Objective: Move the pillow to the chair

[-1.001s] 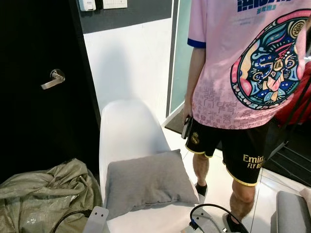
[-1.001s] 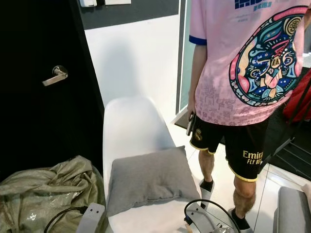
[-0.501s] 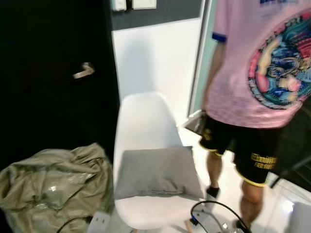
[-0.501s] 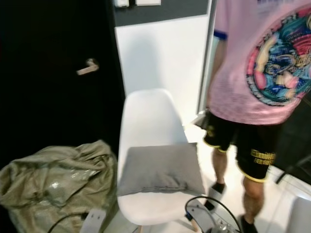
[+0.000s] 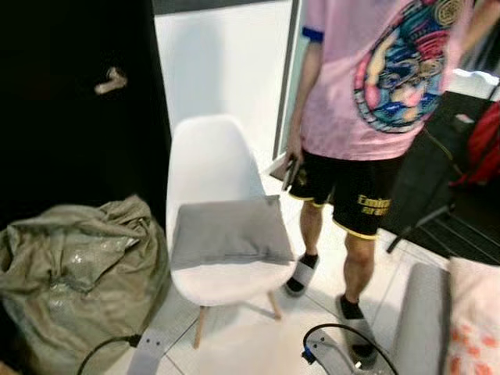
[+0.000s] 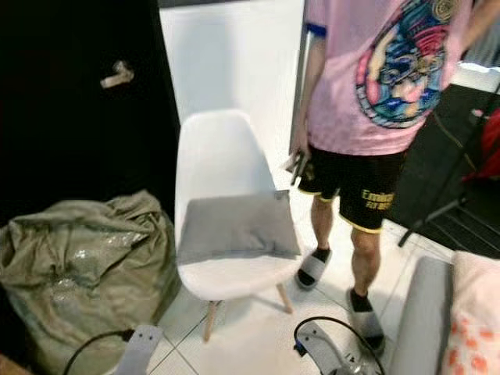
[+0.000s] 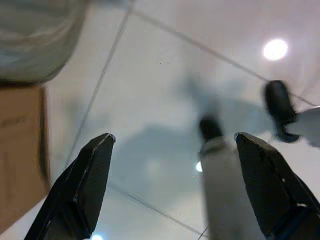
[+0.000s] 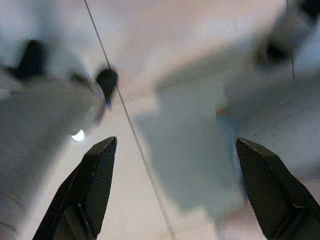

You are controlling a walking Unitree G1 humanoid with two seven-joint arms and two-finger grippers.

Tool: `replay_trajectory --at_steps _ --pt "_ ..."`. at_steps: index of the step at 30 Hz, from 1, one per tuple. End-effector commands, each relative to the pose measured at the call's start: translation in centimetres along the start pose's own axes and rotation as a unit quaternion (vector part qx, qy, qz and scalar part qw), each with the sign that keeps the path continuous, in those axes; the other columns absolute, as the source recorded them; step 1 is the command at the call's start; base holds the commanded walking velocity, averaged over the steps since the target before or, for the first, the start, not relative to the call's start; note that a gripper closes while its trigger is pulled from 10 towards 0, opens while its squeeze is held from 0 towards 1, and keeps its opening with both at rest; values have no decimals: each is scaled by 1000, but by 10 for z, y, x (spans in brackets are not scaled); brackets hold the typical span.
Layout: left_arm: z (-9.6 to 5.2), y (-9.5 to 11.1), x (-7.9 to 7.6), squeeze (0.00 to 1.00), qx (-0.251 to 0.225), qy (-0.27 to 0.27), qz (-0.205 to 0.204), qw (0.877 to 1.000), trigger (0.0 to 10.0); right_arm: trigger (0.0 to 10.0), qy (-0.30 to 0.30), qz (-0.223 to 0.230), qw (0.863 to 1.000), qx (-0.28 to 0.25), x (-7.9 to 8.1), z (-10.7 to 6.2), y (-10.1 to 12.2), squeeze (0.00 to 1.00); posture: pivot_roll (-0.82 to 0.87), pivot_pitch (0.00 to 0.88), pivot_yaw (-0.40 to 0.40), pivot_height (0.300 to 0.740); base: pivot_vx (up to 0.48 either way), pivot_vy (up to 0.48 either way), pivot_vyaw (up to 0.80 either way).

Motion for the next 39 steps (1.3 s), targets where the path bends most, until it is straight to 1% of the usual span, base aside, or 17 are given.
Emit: replay_trajectory --at_steps 1,5,9,18,21,23,29,37,39 --pt "0 -9 1 0 12 0 1 1000 10000 10000 7 10 1000 6 7 1 -5 0 -102 0 -59 740 -480 0 -731" --pt "0 -10 2 0 12 0 2 1000 10000 10000 7 10 1000 7 7 1 -5 0 -102 0 -59 740 -480 0 -734" --pt "-1 -15 5 0 17 0 3 1000 10000 10000 3 10 1000 12 6 1 -8 0 -102 0 -59 740 -480 0 -734" --pt "-1 -14 5 0 14 -1 2 1000 10000 10000 -2 10 1000 15 5 1 -8 0 -102 0 -59 740 -415 0 -733" --pt "-1 -11 5 0 7 -5 -6 1000 10000 10000 -8 18 1000 15 4 1 -8 0 -102 0 -59 740 0 0 -698" --pt "-1 -9 6 0 3 -8 -9 1000 10000 10000 -15 27 999 12 2 1 -8 0 -103 3 -58 740 0 0 0" --pt "-1 -9 7 0 2 -10 -9 1000 10000 10000 -19 34 999 11 1 1 -8 0 -104 8 -59 740 0 0 0" --pt "-2 -12 13 0 2 -12 -9 1000 10000 10000 -22 35 999 12 0 1 -8 0 -104 12 -62 740 0 0 0" --pt "-2 -12 12 0 1 -13 -9 1000 10000 10000 -22 35 999 13 0 1 -8 0 -104 12 -61 740 0 0 0"
Point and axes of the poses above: a point about 5 cm out from each wrist's last joint towards the gripper, its own z axis pointing out of the wrist towards the gripper, its own y axis along the axis of the wrist's last joint, x = y × z, the point moved 6 cm from there along z, pointing out of the wrist towards the gripper, and after that the axes turned 15 degrees about -z, right-handed, at the moved point
